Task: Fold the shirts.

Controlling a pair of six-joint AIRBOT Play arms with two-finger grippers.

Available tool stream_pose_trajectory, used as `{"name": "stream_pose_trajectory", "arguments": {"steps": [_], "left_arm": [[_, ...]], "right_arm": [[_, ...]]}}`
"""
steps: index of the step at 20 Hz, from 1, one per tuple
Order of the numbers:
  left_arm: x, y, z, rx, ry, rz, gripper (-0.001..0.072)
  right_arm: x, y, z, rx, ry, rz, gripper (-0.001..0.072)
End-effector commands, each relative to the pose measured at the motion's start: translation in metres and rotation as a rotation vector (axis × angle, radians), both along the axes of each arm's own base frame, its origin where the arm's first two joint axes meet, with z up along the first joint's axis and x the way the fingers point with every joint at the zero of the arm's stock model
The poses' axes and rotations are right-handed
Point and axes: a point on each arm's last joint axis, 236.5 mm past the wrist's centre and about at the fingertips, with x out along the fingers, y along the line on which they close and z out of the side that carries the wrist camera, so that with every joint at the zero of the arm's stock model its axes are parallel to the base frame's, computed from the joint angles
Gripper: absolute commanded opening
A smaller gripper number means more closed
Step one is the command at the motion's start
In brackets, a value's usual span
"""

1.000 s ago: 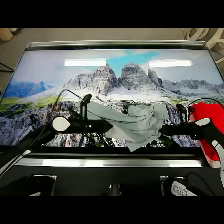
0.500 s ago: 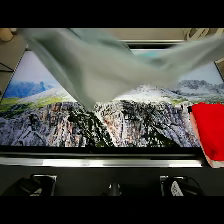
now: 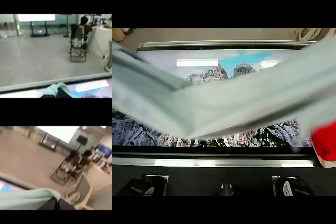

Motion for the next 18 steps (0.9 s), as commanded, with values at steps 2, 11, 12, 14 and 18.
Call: {"name": "stream_pose_trajectory", "arguments": {"steps": [2,11,12,14,18], "left_arm": [[0.035,0.008,-0.166,0.086,0.476,0.093,0.0024],[0.116,-0.024,-0.452,0.043,0.986,0.179,0.0023],[0.131,-0.025,-0.461,0.045,1.007,0.189,0.0024],[0.159,-0.03,-0.474,0.013,1.046,0.2,0.0027],[0.123,-0.04,-0.498,0.126,1.39,0.077,0.0719]], "right_arm": [[0.019,-0.016,-0.189,0.111,0.767,0.007,0.0014],[0.079,-0.02,-0.453,0.48,1.059,-0.036,0.0015],[0.086,-0.018,-0.459,0.515,1.063,-0.034,0.0015],[0.092,-0.011,-0.468,0.581,1.082,-0.02,0.0015],[0.093,-0.008,-0.477,0.589,1.109,-0.008,0.0016]]}}
